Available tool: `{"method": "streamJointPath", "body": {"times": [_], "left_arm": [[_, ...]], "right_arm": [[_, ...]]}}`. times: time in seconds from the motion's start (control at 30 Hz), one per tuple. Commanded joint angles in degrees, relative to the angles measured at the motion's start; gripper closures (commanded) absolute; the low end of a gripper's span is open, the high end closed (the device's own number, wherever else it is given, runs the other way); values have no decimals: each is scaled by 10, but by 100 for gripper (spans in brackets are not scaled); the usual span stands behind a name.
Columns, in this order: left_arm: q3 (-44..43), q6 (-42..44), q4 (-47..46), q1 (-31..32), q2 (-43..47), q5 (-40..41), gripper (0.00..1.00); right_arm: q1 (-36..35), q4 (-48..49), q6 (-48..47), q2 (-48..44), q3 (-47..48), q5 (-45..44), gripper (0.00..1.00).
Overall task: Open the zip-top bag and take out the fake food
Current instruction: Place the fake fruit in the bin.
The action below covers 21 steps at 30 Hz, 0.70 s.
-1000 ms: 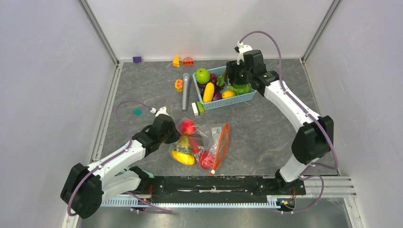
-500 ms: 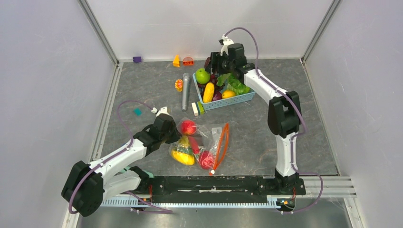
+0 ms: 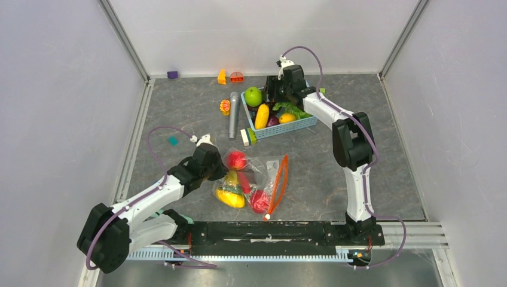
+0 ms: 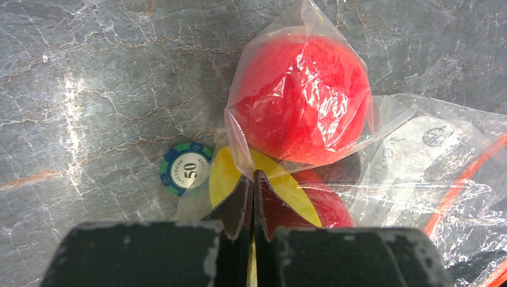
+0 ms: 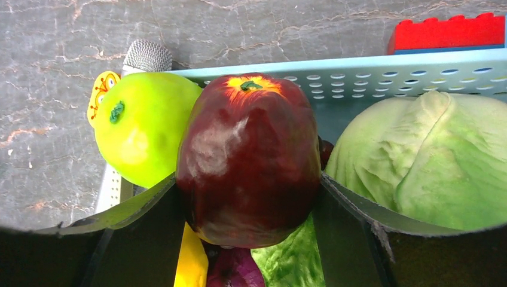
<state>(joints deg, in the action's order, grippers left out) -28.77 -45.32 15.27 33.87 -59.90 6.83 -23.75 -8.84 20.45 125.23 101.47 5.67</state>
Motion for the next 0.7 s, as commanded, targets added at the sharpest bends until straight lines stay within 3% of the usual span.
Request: {"method": "streamJointPath", "body": {"times": [0.0,0.23,0.37,0.67], "left_arm": [[-15,6,-11,1,1,-6,98],[-17,5,-16,1,-4,-10,98],[-16,3,-18,1,-3,-11,98],[-11,1,-19,1,0,-15,98]], "right_arm": [[-4,-14,-31,-26,-23,-30,41],[-4,-16,-66,-46,-31,-11,21],[-4,-18,-75,-60,-30,-15,2],[-4,-23,-81,-91,-40,-19,2]]}}
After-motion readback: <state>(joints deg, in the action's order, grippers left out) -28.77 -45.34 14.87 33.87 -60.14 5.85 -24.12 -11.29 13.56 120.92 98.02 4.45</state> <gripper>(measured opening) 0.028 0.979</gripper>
